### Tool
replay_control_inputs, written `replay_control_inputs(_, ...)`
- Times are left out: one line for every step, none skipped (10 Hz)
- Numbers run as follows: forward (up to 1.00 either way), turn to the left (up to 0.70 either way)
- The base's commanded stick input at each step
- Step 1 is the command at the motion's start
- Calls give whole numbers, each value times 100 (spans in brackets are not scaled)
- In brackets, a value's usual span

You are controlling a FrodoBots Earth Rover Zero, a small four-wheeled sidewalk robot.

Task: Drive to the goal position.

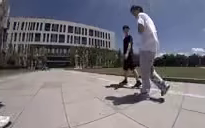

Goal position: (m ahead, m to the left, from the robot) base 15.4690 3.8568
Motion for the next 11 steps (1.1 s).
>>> replay_control_inputs(25,0)
replay_control_inputs(25,0)
replay_control_inputs(25,0)
replay_control_inputs(25,0)
replay_control_inputs(25,0)
replay_control_inputs(25,0)
replay_control_inputs(13,0)
replay_control_inputs(12,0)
replay_control_inputs(11,0)
replay_control_inputs(11,0)
replay_control_inputs(10,0)
